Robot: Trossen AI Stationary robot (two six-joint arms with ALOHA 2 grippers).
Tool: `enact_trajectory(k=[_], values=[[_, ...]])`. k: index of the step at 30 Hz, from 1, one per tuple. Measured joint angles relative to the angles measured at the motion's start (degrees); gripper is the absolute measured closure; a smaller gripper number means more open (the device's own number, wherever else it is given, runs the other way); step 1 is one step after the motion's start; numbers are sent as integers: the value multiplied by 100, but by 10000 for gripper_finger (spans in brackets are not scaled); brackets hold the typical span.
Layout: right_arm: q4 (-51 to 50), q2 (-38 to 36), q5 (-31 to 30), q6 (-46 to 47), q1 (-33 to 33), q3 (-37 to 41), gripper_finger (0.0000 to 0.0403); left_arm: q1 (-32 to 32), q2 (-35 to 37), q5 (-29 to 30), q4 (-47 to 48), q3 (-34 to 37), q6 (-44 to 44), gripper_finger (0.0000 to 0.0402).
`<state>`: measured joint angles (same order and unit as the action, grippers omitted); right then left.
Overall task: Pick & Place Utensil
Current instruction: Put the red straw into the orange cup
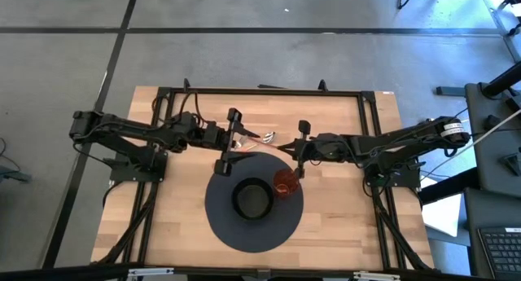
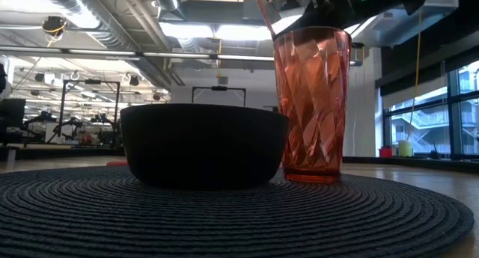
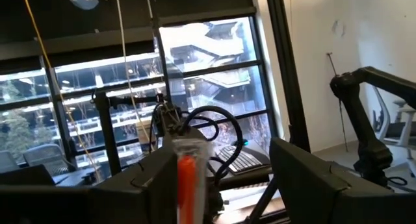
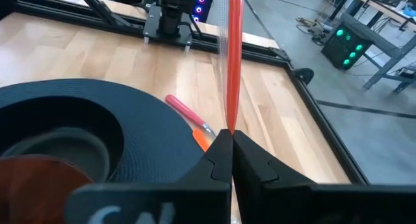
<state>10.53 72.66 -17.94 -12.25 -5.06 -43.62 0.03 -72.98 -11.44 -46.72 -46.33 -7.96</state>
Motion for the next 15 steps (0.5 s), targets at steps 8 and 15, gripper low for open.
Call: enact_trajectory(k=[8, 15], values=[[9, -26, 0, -1, -2, 0, 400, 0, 28, -35, 54, 0, -43, 261], [8, -26, 0, 2, -3, 0, 400, 0, 25, -35, 229, 0, -158, 331]])
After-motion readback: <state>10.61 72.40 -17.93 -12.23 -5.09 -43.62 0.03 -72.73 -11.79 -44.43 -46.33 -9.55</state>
